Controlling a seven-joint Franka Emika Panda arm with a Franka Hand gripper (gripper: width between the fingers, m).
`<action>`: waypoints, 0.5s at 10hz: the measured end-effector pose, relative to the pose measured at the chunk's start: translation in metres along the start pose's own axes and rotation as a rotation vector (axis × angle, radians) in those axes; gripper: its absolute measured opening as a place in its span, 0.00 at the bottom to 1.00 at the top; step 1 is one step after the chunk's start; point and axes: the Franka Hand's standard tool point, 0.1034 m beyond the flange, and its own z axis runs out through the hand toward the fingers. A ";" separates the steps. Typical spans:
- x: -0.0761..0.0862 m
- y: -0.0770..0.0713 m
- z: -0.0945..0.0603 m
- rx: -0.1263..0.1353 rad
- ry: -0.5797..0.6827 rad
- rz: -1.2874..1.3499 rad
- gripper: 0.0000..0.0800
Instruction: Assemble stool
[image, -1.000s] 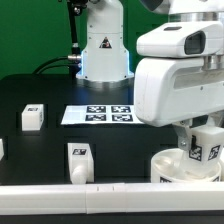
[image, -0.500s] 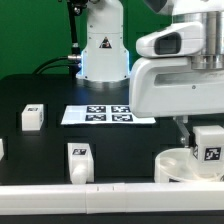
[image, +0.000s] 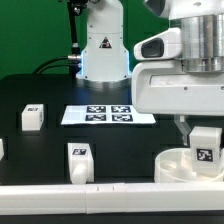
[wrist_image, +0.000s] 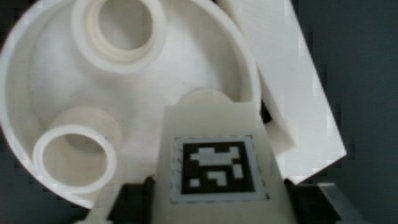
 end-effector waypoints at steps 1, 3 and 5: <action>-0.001 -0.001 -0.001 0.005 -0.006 0.196 0.42; -0.005 -0.004 0.000 -0.002 0.002 0.562 0.42; -0.007 -0.006 0.002 0.022 -0.002 0.925 0.42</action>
Offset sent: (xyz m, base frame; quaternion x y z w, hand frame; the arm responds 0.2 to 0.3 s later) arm -0.0004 0.0102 -0.0055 0.0369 0.0360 0.4181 0.9069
